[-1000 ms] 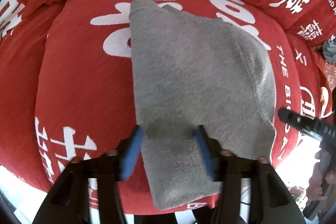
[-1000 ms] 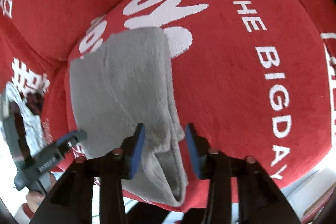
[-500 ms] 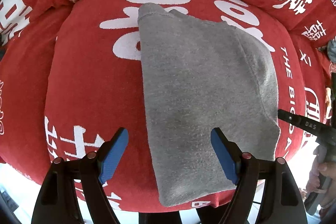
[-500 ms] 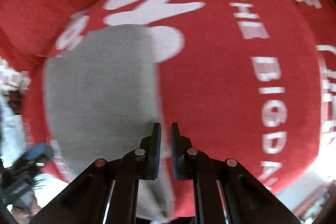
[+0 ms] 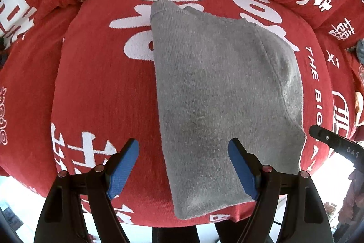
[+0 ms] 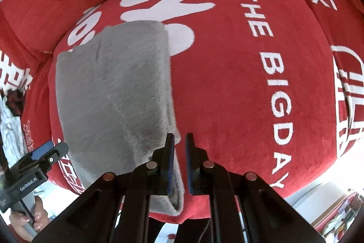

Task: Fold small clothes

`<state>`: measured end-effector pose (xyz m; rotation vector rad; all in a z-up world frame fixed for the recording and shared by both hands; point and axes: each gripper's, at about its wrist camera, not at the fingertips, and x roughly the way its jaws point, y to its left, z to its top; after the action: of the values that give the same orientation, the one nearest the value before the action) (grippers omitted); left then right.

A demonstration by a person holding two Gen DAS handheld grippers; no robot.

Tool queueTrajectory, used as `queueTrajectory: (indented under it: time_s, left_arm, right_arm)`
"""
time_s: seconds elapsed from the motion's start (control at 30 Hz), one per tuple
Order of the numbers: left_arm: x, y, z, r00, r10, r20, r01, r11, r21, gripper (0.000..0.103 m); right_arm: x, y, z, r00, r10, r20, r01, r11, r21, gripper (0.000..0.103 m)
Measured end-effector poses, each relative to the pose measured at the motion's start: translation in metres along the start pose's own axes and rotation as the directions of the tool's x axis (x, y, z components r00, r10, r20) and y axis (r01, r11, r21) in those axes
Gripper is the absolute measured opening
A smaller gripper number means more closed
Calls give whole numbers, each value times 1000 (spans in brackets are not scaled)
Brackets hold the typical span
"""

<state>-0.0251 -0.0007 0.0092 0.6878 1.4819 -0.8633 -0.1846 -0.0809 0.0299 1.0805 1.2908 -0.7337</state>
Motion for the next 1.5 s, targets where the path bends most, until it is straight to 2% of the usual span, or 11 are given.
queueTrajectory:
  time_s: [0.13,0.3,0.37,0.43,0.63,0.8,1.1,1.2,1.5]
  left_arm:
    - [-4,1,1,1000,5,19,-5,1000,-19,82]
    - [-8,5,4,1000,2,10,-1,998,-55,82]
    - [-9,6,5,1000,12,3,-12,998,-62,84]
    - [-9,5,6,999,47,-9,-47,997,-54,103]
    - [-21,-1,5,991,127,48,-126,992,-19,103]
    - [-28,2,9,991,120,53,-117,992,-55,103]
    - [-31,7,10,995,86,45,-81,992,-98,103]
    - [-33,2,10,990,134,52,-131,989,-64,103]
    - [-32,-4,9,989,140,40,-139,990,-38,103]
  right_arm:
    - [0,10,0,1000,-3,-4,3,1000,-16,11]
    - [-4,19,-2,1000,0,-8,0,1000,-31,22]
    - [-6,24,-5,1000,3,-7,-3,999,-40,29]
    - [-9,30,-5,1000,5,-3,-5,999,-48,38]
    - [-21,50,-9,999,-32,37,36,994,-105,59]
    - [-29,61,-10,995,-65,80,76,986,-151,79]
    - [-30,66,-9,993,-79,87,92,984,-155,82]
    - [-29,68,-10,993,-88,82,100,982,-162,82]
    - [-27,68,-11,993,-96,71,105,984,-145,82]
